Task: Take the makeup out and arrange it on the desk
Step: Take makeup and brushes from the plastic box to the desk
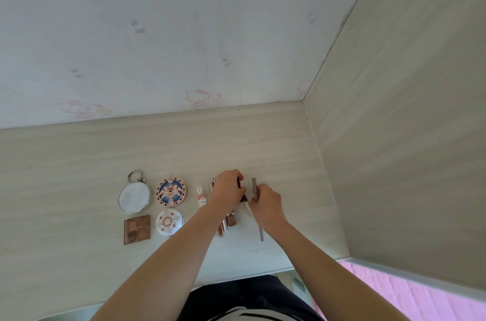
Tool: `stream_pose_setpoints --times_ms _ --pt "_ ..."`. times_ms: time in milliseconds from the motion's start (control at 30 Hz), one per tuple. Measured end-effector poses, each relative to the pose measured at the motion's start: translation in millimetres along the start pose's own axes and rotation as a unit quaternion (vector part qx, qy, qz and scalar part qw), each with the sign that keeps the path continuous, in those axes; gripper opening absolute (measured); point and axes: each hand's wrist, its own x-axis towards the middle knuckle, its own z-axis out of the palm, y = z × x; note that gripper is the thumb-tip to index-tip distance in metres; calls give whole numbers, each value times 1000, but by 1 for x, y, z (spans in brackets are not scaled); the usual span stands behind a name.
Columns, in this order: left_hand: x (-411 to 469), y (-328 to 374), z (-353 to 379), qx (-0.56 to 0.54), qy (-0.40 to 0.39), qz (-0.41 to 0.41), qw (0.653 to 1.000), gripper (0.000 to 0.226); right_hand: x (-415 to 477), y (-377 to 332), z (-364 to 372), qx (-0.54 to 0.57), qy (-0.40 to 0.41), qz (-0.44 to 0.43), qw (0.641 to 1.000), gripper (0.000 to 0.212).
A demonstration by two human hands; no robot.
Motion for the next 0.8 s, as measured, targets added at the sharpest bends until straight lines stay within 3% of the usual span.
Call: stream_pose_setpoints --times_ms 267,433,800 --pt "3 -6 1 77 -9 35 996 29 3 -5 1 -33 -5 21 999 6" --pt "4 -6 2 104 -14 58 993 30 -1 -6 3 -66 -20 -6 998 29" --pt "6 -6 -3 173 -1 48 984 33 -10 8 -11 -29 -14 -30 999 32"
